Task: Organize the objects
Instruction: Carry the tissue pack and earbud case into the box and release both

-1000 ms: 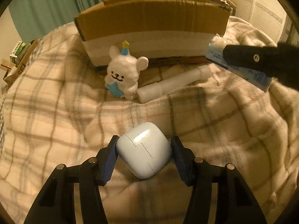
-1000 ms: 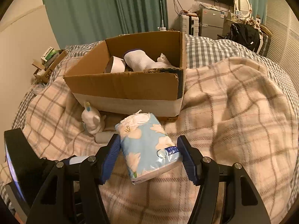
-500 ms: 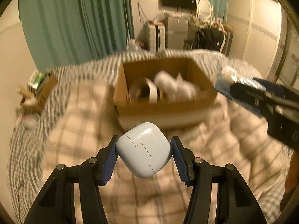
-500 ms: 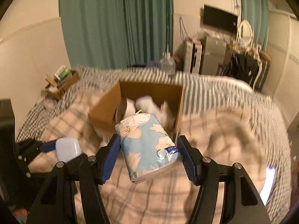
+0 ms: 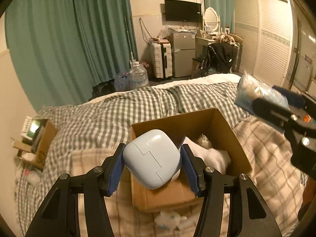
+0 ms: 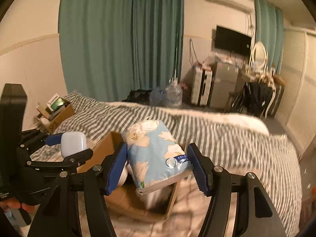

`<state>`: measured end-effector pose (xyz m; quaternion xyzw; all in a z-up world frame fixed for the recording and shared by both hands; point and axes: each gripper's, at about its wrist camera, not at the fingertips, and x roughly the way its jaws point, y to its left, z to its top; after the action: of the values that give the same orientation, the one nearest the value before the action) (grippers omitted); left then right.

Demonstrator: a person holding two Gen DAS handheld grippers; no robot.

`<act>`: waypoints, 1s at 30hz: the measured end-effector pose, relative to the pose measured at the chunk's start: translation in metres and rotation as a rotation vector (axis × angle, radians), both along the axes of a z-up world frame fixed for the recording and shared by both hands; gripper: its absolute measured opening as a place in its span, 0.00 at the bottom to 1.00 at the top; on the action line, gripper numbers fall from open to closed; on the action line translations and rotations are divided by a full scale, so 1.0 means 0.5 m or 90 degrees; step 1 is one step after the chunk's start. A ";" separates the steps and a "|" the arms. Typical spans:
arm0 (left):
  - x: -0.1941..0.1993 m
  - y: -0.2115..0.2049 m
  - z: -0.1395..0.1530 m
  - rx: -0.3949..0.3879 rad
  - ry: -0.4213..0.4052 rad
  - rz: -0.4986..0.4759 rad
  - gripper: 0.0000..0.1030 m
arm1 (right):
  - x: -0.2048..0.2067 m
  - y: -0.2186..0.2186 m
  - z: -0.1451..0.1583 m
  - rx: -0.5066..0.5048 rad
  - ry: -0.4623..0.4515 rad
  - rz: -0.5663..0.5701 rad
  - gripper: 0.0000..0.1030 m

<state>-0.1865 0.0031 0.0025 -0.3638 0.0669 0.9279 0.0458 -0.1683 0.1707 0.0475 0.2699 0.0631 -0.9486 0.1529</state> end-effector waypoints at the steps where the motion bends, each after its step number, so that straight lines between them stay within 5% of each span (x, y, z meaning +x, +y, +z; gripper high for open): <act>1: -0.010 -0.001 -0.011 0.001 -0.003 -0.003 0.55 | -0.014 -0.003 -0.005 -0.001 0.001 0.002 0.60; 13: -0.067 0.012 -0.141 -0.014 -0.023 -0.020 0.55 | -0.114 -0.027 -0.172 0.001 -0.057 -0.002 0.60; 17: -0.050 0.007 -0.112 -0.002 -0.010 -0.025 0.58 | -0.094 -0.028 -0.149 -0.001 -0.030 -0.007 0.67; 19: -0.038 0.007 -0.086 -0.002 0.007 -0.015 0.84 | -0.081 -0.029 -0.132 0.004 -0.021 -0.008 0.83; 21: -0.011 0.000 -0.049 -0.004 0.034 0.000 0.94 | -0.055 -0.021 -0.107 0.011 -0.003 -0.024 0.83; 30: 0.126 -0.031 0.070 -0.018 0.073 0.041 1.00 | 0.086 0.033 0.019 -0.006 -0.001 -0.065 0.83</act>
<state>-0.1235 -0.0123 0.0374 -0.3123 0.0706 0.9473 0.0067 -0.1254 0.1870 0.0570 0.2726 0.0447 -0.9553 0.1056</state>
